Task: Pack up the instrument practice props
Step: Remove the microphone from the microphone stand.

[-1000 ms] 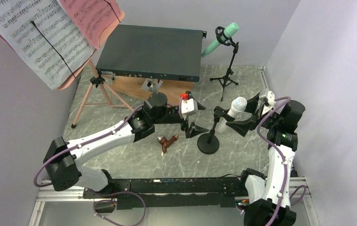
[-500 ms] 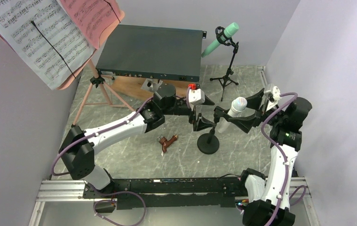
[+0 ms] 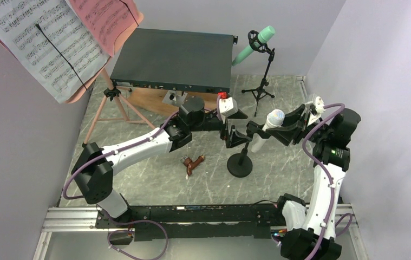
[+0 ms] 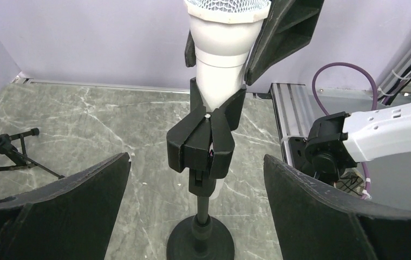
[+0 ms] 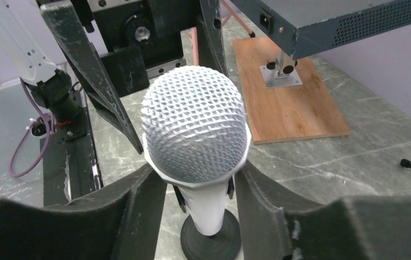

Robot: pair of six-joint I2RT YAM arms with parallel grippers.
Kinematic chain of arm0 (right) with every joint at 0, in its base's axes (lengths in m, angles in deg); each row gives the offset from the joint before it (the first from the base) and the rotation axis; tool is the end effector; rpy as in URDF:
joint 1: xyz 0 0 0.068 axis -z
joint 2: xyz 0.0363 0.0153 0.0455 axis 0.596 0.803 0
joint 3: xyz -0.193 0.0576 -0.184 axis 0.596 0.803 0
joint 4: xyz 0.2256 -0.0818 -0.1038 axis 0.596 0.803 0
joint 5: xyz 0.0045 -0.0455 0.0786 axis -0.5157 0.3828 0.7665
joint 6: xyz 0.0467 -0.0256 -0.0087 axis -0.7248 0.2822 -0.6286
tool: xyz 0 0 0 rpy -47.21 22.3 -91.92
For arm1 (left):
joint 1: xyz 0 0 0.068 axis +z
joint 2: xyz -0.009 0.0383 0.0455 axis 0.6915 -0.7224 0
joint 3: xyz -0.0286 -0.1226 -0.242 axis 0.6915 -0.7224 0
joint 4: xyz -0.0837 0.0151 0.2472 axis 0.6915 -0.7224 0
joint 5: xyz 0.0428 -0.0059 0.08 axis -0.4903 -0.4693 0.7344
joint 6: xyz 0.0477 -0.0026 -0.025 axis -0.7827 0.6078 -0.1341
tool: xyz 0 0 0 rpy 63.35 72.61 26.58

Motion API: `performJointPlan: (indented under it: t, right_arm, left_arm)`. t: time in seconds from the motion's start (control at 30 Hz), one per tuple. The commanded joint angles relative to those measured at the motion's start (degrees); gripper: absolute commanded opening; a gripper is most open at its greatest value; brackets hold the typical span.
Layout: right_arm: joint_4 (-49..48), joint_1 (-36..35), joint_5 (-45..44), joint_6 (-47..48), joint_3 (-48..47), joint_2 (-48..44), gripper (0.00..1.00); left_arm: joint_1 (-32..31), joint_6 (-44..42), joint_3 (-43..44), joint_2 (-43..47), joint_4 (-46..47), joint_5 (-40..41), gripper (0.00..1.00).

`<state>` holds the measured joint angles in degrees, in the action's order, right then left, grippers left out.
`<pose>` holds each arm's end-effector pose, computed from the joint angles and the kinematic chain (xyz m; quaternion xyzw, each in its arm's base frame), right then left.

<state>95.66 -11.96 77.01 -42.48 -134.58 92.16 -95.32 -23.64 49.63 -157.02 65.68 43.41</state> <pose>0.1565 -0.0325 0.3708 -0.3520 0.6152 0.3996 0.5814 0.2179 -0.3076 0.3532 0.4718 0.5197 -0.4996 0.5077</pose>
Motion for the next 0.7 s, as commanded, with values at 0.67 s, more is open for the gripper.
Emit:
performJointPlan:
  t: [0.67]
  right_arm:
    - [-0.59,-1.68,6.28,2.51,-2.26,0.94,0.24]
  left_arm:
    - [-1.6,2.85,6.46,-4.36,2.69,-0.92,0.77]
